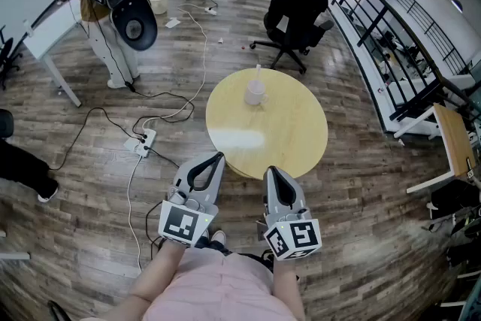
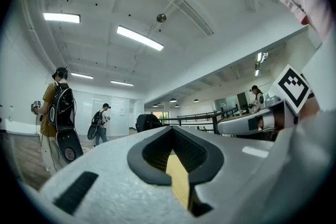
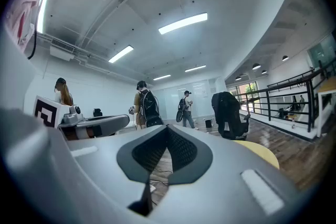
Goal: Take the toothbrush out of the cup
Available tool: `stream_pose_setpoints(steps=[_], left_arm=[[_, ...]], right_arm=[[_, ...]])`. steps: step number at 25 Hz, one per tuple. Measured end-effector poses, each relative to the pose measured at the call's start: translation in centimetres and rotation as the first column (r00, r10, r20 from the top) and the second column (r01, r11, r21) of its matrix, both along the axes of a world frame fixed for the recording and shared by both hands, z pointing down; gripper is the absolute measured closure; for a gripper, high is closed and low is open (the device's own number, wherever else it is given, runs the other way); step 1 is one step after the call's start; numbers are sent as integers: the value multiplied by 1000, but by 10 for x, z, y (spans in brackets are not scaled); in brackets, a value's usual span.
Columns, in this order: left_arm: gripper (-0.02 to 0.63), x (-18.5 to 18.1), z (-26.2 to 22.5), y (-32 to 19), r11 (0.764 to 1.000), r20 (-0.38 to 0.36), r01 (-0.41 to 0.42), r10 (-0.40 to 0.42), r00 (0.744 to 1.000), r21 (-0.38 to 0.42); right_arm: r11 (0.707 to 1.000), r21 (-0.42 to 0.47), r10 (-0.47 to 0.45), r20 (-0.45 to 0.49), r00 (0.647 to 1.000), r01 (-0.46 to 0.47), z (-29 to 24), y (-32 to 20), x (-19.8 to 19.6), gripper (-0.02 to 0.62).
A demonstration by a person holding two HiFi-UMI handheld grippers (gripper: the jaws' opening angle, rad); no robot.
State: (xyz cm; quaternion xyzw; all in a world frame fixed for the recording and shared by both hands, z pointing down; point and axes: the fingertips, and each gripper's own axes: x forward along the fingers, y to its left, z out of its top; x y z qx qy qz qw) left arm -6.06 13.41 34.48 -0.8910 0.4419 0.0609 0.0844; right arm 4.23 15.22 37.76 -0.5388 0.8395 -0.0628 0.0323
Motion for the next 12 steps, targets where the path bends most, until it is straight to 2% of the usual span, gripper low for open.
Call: stream_pose_setpoints(steps=[12], left_arm=[[610,5,1,-3,1000,-14,0,0,1000,-6]], right_arm=[[1000,2,-2,5,1000,2,-1,-3,5,589]])
